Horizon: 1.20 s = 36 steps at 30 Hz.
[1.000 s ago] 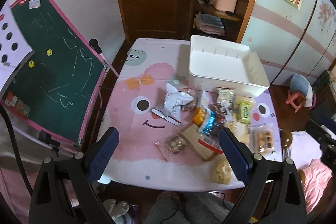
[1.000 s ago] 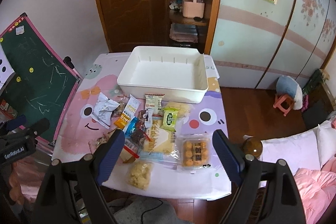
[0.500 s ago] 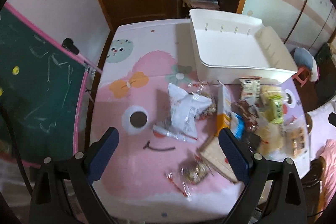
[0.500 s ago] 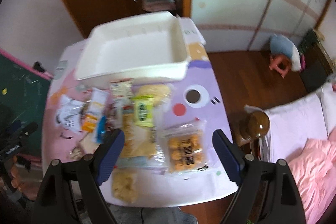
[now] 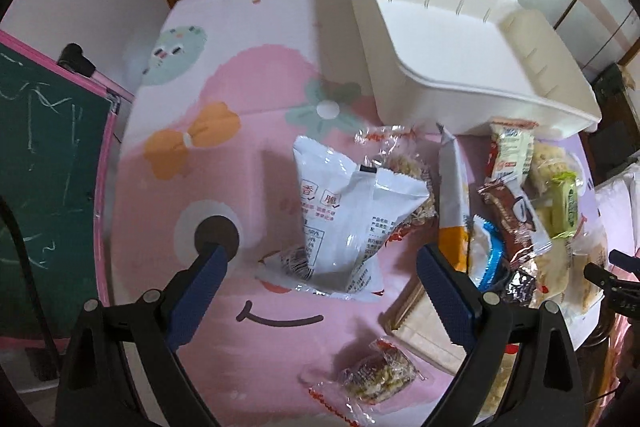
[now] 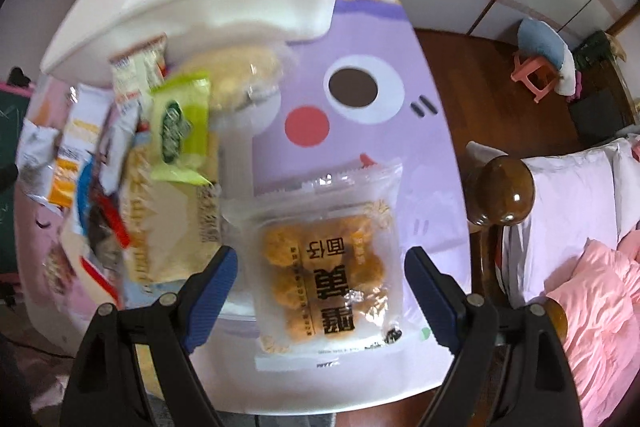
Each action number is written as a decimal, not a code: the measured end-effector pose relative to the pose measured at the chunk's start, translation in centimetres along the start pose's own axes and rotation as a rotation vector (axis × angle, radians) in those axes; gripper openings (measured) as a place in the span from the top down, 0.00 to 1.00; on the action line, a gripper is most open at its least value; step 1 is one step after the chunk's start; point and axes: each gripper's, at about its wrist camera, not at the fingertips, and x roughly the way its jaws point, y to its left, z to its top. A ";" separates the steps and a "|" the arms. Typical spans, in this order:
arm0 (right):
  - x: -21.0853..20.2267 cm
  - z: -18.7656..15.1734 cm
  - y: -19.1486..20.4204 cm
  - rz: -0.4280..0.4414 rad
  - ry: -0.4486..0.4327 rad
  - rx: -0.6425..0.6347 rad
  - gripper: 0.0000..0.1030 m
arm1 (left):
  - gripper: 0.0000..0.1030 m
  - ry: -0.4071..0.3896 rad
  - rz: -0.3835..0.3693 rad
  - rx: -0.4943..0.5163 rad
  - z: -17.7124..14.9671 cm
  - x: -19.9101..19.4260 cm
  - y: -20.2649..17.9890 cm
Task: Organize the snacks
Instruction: 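Grasp the white chip bag with the left tool while the right tool grasps the orange-cake bag, then carry both bags into the white tray and open both tools to release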
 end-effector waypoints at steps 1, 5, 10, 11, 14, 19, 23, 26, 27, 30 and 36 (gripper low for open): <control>0.3 0.0 0.0 -0.004 0.007 -0.006 0.16 | 0.07 0.007 -0.002 0.000 0.1 0.4 0.1; 1.4 0.1 0.3 -0.029 0.013 -0.045 0.16 | 0.07 0.048 -0.013 -0.005 0.1 1.8 0.4; 3.5 0.3 0.2 -0.027 0.066 -0.067 0.17 | 0.09 0.091 0.001 0.009 0.5 3.6 0.4; 3.7 0.2 0.2 -0.023 0.066 -0.065 0.17 | 0.09 0.101 0.000 0.010 0.6 3.9 0.4; 3.7 0.3 0.0 -0.012 0.060 -0.059 0.22 | 0.17 0.141 0.006 -0.003 0.8 5.1 0.3; 3.1 0.0 0.1 -0.003 0.053 -0.064 0.37 | 0.58 0.161 -0.039 -0.019 1.0 6.0 0.2; 2.7 -0.3 0.1 0.005 0.059 -0.056 0.41 | 0.64 0.135 -0.031 -0.030 1.0 5.4 0.0; 1.9 -0.6 0.0 0.014 0.047 -0.047 0.43 | 0.68 0.103 -0.028 -0.034 0.7 3.8 -0.6; 1.4 -0.7 0.0 0.020 0.036 -0.045 0.43 | 0.68 0.095 -0.024 -0.032 0.7 3.3 -0.8; -0.5 -0.8 0.0 0.028 0.006 -0.042 0.43 | 0.68 0.050 -0.025 -0.014 0.7 0.8 -1.8; -5.9 0.3 0.2 0.073 -0.097 -0.045 0.43 | 0.68 -0.048 -0.029 0.042 1.7 -5.1 -3.8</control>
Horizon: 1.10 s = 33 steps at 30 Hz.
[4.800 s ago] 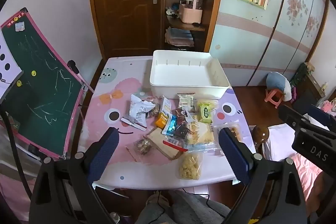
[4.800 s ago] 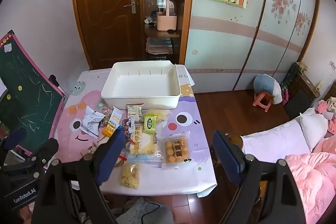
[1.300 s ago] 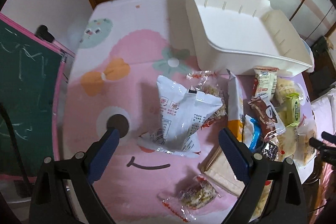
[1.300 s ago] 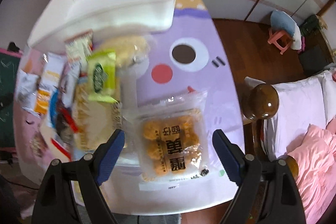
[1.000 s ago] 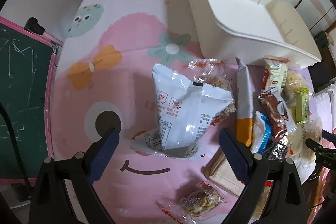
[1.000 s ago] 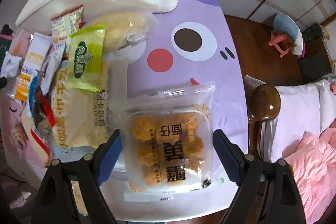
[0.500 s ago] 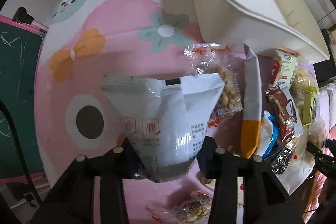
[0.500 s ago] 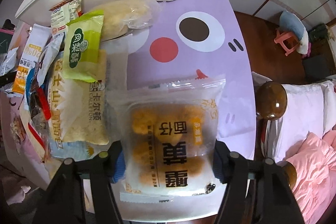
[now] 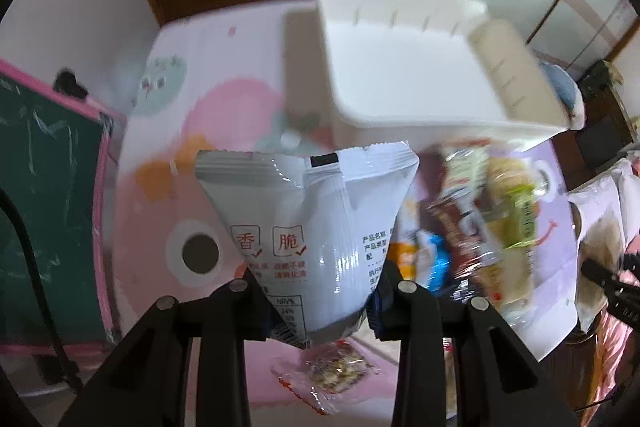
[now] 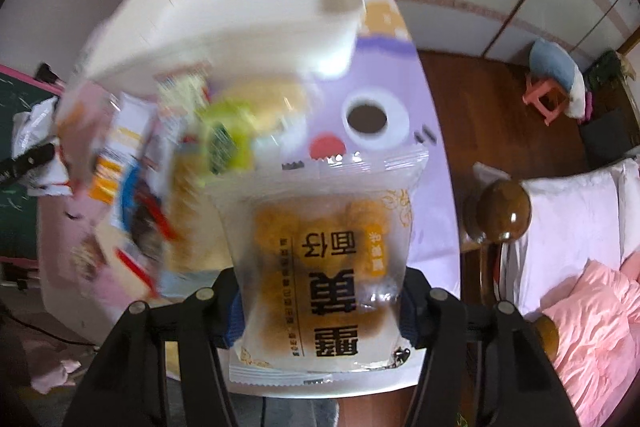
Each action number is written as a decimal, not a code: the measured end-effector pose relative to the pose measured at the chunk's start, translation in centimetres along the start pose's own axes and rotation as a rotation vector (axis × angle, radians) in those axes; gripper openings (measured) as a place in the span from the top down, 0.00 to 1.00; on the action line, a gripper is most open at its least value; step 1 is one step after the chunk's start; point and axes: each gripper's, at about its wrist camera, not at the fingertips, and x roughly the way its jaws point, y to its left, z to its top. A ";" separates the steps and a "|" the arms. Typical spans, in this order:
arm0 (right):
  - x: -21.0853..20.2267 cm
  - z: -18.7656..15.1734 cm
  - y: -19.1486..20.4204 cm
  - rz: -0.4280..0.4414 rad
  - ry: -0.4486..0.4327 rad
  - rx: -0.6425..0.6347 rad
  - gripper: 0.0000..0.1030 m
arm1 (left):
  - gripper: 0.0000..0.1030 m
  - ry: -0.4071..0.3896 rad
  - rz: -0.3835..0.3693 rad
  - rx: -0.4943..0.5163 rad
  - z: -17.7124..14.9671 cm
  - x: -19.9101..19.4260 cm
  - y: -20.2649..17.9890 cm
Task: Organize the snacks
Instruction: 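Carry both bags into the white tray and open both tools to release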
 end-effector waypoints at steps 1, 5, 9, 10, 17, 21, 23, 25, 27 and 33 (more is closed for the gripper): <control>-1.3 0.6 0.4 0.017 -0.031 -0.003 0.43 | 0.68 -0.023 -0.006 0.010 0.5 -1.2 -0.7; -5.6 3.3 1.9 0.066 -0.138 -0.019 0.43 | 0.68 -0.080 -0.038 0.041 2.4 -4.0 -1.8; -9.5 6.7 3.6 0.095 -0.238 -0.035 0.42 | 0.68 -0.132 -0.059 0.074 5.1 -6.1 -3.8; -10.4 7.8 4.1 0.098 -0.265 -0.039 0.42 | 0.68 -0.144 -0.061 0.082 6.0 -6.6 -4.2; -11.2 13.8 5.7 0.086 -0.309 -0.027 0.42 | 0.68 -0.200 -0.077 0.102 10.9 -6.6 -6.9; -8.7 17.3 5.7 0.067 -0.297 -0.009 0.42 | 0.68 -0.195 -0.076 0.091 12.8 -4.2 -7.5; -7.0 18.0 6.2 0.045 -0.286 -0.011 0.42 | 0.68 -0.178 -0.083 0.077 13.5 -2.6 -7.6; -4.9 18.7 6.2 0.029 -0.258 -0.008 0.42 | 0.68 -0.151 -0.084 0.057 14.0 -0.7 -7.6; -2.4 19.6 6.2 0.024 -0.213 0.002 0.41 | 0.68 -0.126 -0.070 0.044 14.4 1.1 -7.4; 1.6 20.3 6.7 -0.031 -0.136 0.006 0.37 | 0.67 -0.066 -0.014 0.031 14.8 5.3 -6.9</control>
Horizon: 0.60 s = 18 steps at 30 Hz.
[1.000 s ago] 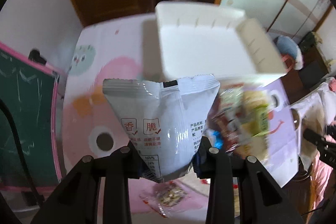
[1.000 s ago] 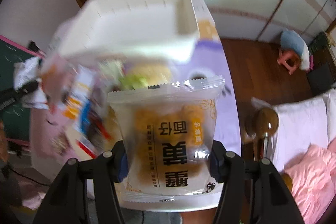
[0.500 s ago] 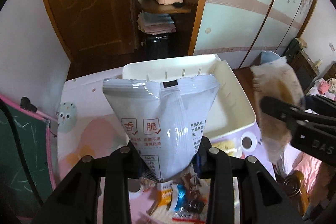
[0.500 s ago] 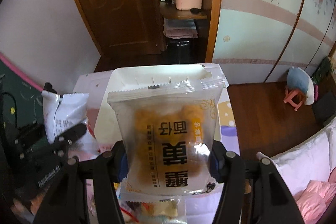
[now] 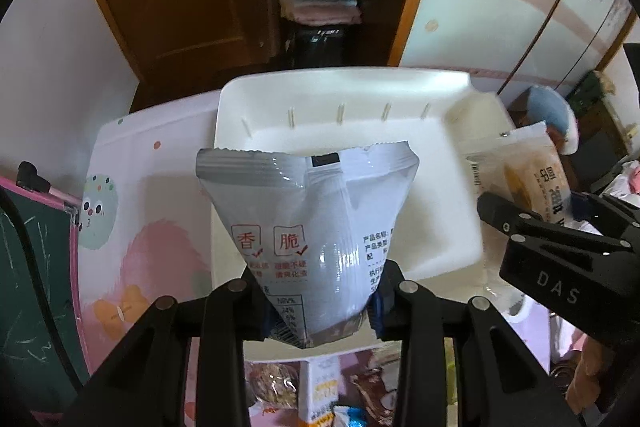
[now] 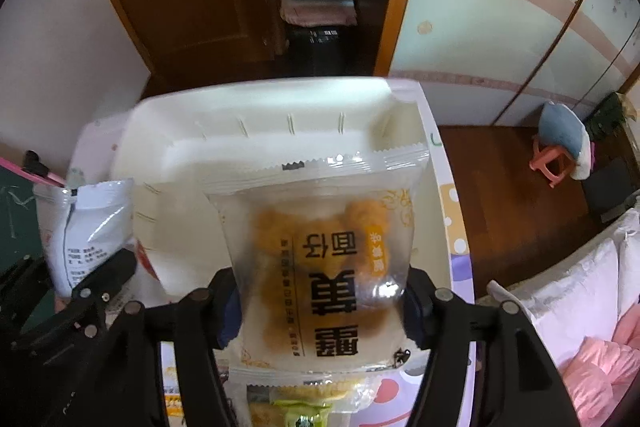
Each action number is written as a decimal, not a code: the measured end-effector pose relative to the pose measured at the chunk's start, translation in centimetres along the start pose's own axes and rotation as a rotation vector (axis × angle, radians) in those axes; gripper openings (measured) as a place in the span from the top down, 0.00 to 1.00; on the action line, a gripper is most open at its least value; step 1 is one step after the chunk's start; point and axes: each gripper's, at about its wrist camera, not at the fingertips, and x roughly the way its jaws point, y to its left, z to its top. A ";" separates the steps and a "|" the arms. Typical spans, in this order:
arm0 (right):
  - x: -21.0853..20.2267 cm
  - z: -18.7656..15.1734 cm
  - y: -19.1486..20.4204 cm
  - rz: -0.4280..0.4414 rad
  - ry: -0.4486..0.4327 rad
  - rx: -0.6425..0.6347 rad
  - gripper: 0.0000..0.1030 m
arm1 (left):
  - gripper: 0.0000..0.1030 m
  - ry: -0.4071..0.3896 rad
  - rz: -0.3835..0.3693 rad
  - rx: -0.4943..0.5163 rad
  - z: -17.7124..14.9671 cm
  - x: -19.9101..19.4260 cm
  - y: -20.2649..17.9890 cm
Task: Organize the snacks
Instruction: 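Carry both bags into the white tray and open both tools to release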
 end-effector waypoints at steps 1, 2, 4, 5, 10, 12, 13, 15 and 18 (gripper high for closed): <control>0.6 0.1 0.2 -0.004 0.015 -0.003 0.34 | 0.64 0.004 0.008 -0.004 0.0 0.4 0.1; 1.0 0.1 0.2 -0.009 0.028 -0.002 0.30 | 0.59 0.007 0.017 -0.008 -0.1 0.7 0.2; 1.8 0.2 0.1 0.003 0.046 0.006 0.28 | 0.20 0.009 0.014 -0.013 -0.1 1.1 0.3; 2.0 0.1 -0.1 0.012 0.053 0.011 0.28 | 0.17 -0.007 0.030 -0.023 -0.2 0.9 0.5; 2.7 0.1 -1.2 0.053 0.080 0.064 0.20 | 0.12 -0.036 0.016 -0.010 -0.7 -0.2 0.9; 2.1 -0.2 -1.2 0.046 0.049 0.062 0.19 | 0.12 -0.040 0.009 -0.002 -1.0 -0.6 0.9; 1.7 -0.3 -1.1 0.040 0.026 0.058 0.19 | 0.12 -0.048 0.008 0.000 -1.2 -0.9 0.8; 0.7 -0.1 -0.9 0.032 -0.017 0.044 0.19 | 0.12 -0.058 0.009 0.000 -1.4 -1.3 0.8; -0.5 0.2 -0.8 0.027 -0.051 0.030 0.18 | 0.12 -0.071 0.007 -0.019 -1.7 -2.0 1.0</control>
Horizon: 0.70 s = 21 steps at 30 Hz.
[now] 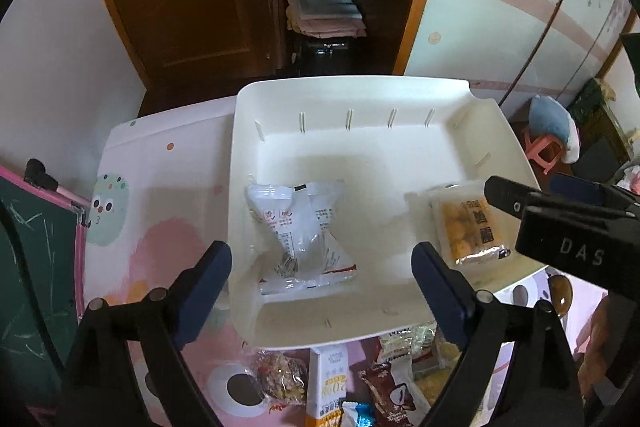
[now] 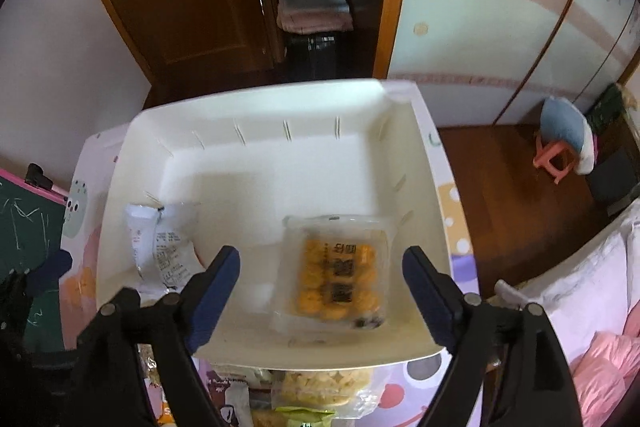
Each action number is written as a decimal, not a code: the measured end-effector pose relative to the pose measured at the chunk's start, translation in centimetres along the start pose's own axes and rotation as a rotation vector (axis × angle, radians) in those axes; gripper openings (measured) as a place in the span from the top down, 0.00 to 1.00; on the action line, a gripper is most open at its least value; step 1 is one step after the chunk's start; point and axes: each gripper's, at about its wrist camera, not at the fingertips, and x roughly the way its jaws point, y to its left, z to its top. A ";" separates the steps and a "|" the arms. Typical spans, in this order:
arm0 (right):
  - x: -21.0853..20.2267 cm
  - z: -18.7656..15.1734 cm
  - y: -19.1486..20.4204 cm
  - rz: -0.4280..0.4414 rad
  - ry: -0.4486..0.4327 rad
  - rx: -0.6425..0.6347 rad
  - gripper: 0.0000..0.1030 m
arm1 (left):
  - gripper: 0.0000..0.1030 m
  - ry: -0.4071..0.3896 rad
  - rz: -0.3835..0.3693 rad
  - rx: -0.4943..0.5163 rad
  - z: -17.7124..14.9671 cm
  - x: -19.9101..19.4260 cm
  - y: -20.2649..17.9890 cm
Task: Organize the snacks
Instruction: 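Carry both bags into the white tray and open both tools to release, then withdraw both tools from the tray back over the snack pile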
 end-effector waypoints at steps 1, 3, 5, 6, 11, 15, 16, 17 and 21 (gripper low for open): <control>-0.4 0.1 0.1 0.002 -0.007 -0.003 0.17 | 0.12 -0.004 0.003 -0.009 0.0 -0.2 0.1; -1.0 0.1 0.2 0.006 -0.020 -0.005 0.17 | 0.12 -0.016 0.010 -0.027 -0.2 -1.0 0.4; -2.0 0.0 0.3 0.015 -0.033 -0.006 0.17 | 0.12 -0.024 0.006 -0.037 -0.4 -1.6 0.6; -2.3 -0.1 0.3 0.019 -0.042 -0.007 0.17 | 0.12 -0.025 0.007 -0.040 -0.5 -1.9 0.7; -4.5 -0.6 0.8 0.028 -0.080 -0.025 0.17 | 0.12 -0.022 0.023 -0.037 -1.2 -3.3 1.0; -6.5 -1.2 1.0 0.043 -0.108 -0.032 0.17 | 0.12 -0.042 0.048 -0.038 -2.1 -5.3 1.2; -7.0 -1.5 1.2 0.042 -0.116 -0.034 0.17 | 0.12 -0.046 0.049 -0.041 -2.3 -5.8 1.3; -7.4 -1.7 1.2 0.039 -0.124 -0.037 0.17 | 0.12 -0.049 0.053 -0.045 -2.6 -6.3 1.3; -9.6 -3.1 1.3 0.040 -0.161 -0.045 0.17 | 0.12 -0.062 0.062 -0.052 -3.8 -8.4 1.5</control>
